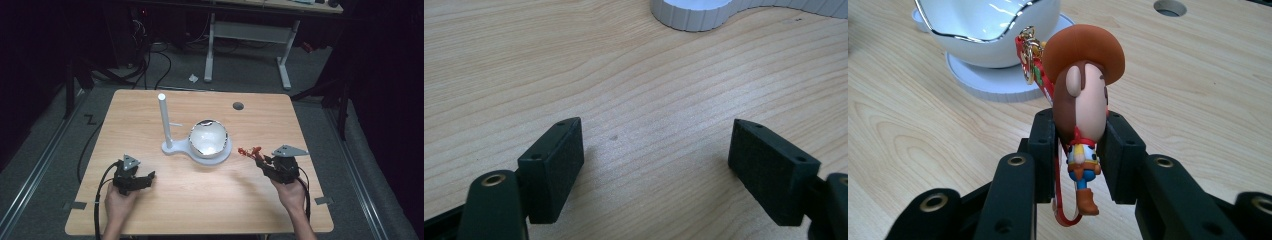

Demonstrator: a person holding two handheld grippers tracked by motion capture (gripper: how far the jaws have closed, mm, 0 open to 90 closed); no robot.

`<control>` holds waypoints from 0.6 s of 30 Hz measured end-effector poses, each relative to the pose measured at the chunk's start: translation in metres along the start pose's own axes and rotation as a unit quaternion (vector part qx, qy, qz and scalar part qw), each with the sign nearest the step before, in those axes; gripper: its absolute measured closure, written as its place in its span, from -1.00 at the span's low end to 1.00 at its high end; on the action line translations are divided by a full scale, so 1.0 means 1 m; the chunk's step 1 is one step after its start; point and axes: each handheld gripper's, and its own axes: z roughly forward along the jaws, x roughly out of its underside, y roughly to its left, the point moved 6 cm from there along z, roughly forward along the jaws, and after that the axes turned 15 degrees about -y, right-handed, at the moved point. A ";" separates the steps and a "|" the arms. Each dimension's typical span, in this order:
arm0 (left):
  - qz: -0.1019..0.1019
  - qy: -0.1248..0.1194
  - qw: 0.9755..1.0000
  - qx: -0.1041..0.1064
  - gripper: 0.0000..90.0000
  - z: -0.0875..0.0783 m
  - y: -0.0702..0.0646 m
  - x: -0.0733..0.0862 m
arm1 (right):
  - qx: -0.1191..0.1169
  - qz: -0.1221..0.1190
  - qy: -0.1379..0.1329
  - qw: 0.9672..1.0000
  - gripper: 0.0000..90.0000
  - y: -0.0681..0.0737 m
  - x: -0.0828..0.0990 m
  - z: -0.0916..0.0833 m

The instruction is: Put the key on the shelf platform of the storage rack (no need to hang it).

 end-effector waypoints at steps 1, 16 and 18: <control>0.000 0.000 1.000 0.000 -0.50 0.000 0.000 0.000 | -0.002 -0.002 -0.001 1.000 0.55 0.001 -0.002 0.000; 0.000 0.000 1.000 0.000 -0.50 0.000 0.000 0.000 | -0.037 -0.010 -0.016 0.999 0.55 0.023 -0.027 0.012; 0.000 0.000 1.000 0.000 -0.50 0.000 0.000 0.000 | -0.041 -0.015 -0.013 0.999 0.55 0.026 -0.029 0.015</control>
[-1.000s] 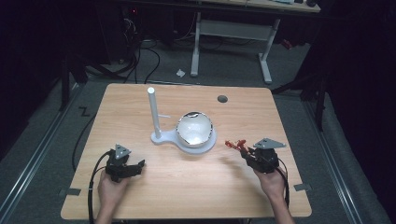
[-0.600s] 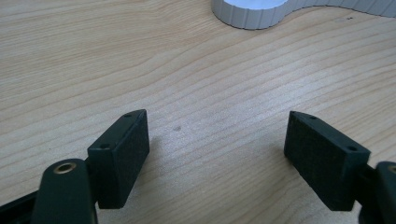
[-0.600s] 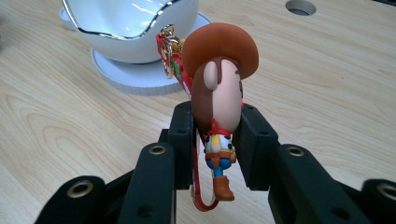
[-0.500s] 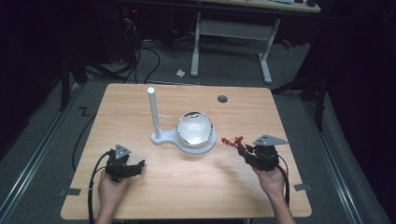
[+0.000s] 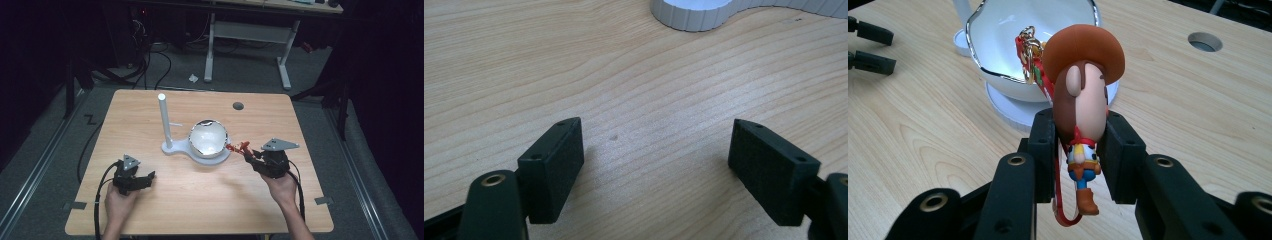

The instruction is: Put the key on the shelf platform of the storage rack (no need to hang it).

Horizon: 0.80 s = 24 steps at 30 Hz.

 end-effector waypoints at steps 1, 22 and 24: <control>0.000 0.000 1.000 0.000 -0.50 0.000 0.000 0.000 | -0.001 0.000 0.002 1.000 0.55 0.001 -0.001 0.002; 0.000 0.000 1.000 0.000 -0.50 0.000 0.000 0.000 | -0.038 -0.017 0.007 0.999 0.55 0.023 -0.023 0.037; 0.000 0.000 1.000 0.000 -0.50 0.000 0.000 0.000 | -0.041 -0.015 0.009 0.999 0.55 0.024 -0.025 0.041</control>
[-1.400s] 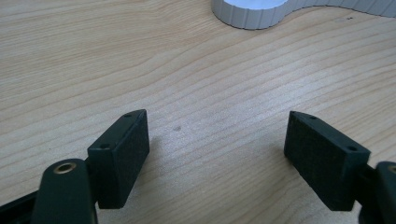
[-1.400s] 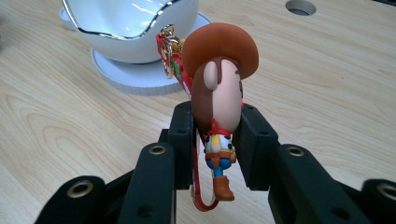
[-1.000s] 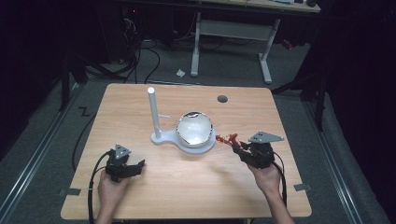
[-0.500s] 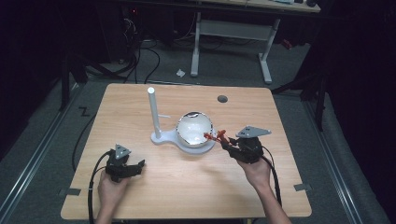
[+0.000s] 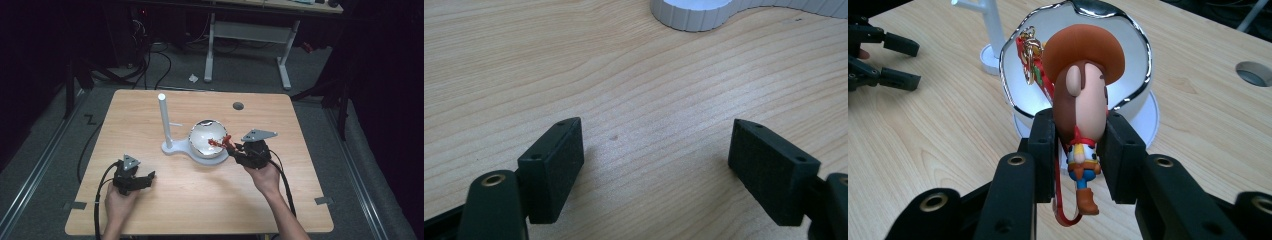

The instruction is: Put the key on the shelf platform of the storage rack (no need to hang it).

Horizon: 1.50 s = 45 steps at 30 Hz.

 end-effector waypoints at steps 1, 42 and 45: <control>0.000 0.000 1.000 0.000 -0.50 0.000 0.000 0.000 | 0.003 -0.001 0.005 1.000 0.55 0.000 -0.001 0.005; 0.000 0.001 1.000 0.000 -0.50 0.000 0.000 0.000 | 0.019 -0.020 0.073 0.997 0.54 0.005 -0.012 0.091; 0.000 0.000 1.000 0.000 -0.50 0.000 0.000 0.000 | 0.024 -0.032 0.080 0.996 0.54 0.005 -0.010 0.095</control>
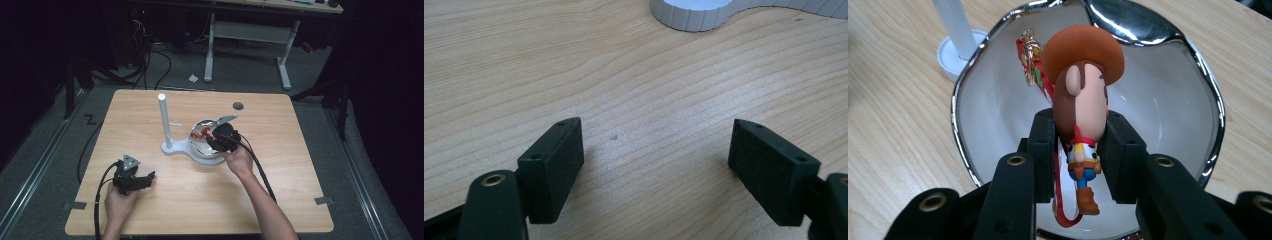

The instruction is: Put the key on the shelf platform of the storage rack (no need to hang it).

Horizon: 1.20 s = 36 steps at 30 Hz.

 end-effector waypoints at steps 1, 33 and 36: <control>-0.001 0.000 1.000 0.000 -0.50 0.000 0.000 0.000 | 0.006 -0.007 0.005 1.000 0.54 0.000 0.001 0.002; 0.000 0.000 1.000 0.000 -0.50 0.000 0.000 0.000 | 0.022 0.022 -0.023 0.999 0.01 -0.016 0.004 -0.024; 0.000 0.000 1.000 0.000 -0.50 0.000 0.000 0.000 | 0.024 0.024 -0.030 0.999 0.00 -0.018 0.004 -0.029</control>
